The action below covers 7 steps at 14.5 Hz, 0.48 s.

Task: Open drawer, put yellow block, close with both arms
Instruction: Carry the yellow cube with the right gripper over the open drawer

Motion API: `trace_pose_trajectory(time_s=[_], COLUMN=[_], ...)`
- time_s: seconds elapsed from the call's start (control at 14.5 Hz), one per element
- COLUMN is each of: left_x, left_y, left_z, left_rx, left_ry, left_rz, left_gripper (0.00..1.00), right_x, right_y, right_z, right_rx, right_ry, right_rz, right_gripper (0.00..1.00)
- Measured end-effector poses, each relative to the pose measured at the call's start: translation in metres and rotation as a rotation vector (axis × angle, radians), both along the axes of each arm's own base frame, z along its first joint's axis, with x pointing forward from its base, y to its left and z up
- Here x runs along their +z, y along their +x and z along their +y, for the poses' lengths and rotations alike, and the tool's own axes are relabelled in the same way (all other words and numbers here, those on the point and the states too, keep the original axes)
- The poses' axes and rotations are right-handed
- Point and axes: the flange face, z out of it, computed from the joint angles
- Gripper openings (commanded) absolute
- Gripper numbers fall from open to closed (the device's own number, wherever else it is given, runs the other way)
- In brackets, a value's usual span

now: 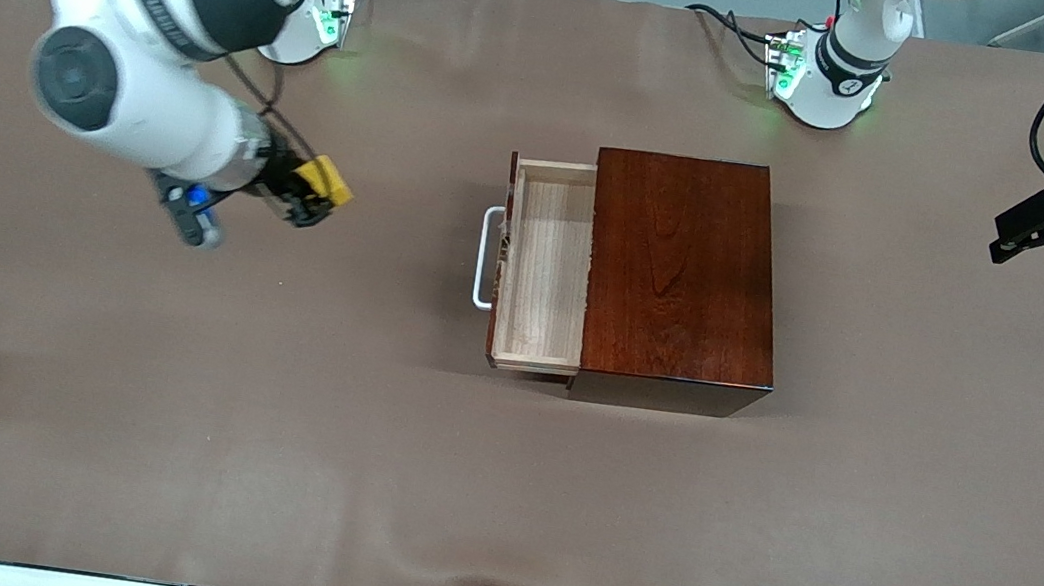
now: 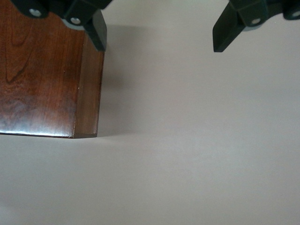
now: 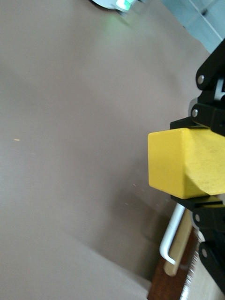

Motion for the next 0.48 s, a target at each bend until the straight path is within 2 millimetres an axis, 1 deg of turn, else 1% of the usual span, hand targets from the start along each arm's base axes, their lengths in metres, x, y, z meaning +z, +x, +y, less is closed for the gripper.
trace_pose_trajectory(time_s=[0.14,0.28,0.48], left_x=[0.000,0.000,0.001], left_y=[0.000,0.000,0.000], left_z=[0.001,0.001,0.001], left_rx=[0.001,0.002,0.002], left_ry=[0.000,0.000,0.000], left_rz=[0.000,-0.001,-0.001], left_gripper=[1.00,1.00,1.00], right_x=[0.001,-0.001,-0.017], right_y=[-0.011,-0.021,-0.031], right_z=[0.035,0.069,0.109], right_rx=[-0.065,-0.136,-0.218], right_ry=[-0.014,-0.024,-0.043], right_rz=[-0.017,-0.041,-0.051], right_gripper=[0.00,0.00,0.00])
